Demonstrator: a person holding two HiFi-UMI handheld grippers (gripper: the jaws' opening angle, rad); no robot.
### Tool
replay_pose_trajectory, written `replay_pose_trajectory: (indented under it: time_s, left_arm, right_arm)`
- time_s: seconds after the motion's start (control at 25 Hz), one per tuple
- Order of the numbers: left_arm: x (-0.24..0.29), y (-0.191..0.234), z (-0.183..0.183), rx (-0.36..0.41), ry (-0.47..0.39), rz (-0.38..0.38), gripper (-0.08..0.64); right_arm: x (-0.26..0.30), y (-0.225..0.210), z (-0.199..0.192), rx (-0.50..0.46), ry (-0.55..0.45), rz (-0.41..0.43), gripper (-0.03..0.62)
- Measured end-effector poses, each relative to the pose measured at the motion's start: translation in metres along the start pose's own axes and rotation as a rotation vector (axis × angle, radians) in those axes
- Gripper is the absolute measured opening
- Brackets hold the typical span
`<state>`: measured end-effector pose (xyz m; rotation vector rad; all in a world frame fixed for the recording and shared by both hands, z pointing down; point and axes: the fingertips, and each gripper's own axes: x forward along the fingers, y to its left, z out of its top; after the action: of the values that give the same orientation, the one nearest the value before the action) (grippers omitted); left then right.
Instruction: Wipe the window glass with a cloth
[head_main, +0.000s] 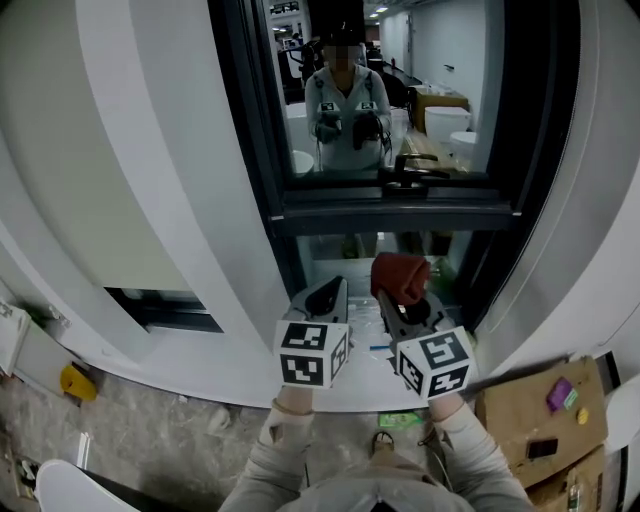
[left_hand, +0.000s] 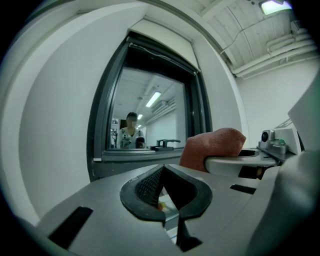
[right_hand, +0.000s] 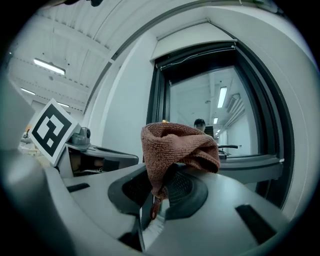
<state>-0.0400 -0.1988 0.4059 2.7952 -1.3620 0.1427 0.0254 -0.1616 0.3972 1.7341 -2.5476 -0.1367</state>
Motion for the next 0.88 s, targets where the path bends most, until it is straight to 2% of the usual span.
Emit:
replay_pose_trajectory:
  time_s: [0.32, 0.52, 0.88]
  left_arm:
    - [0.065, 0.021, 0.043, 0.015, -0.030, 0.040, 0.003]
    - [0.103, 0.029, 0.085, 0.004, -0.064, 0.044, 0.003]
    - [0.143, 0.043, 0.159, 0.064, -0.132, 0.079, 0.003]
  right_arm:
    - [0.051, -0.054, 0.029, -0.039, -0.030, 0.032, 0.043]
    - [0.080, -0.088, 0.063, -0.091, -0.061, 0.055, 0.043]
    - [0.121, -0.127, 0.137, -0.199, -0.140, 0.101, 0.043]
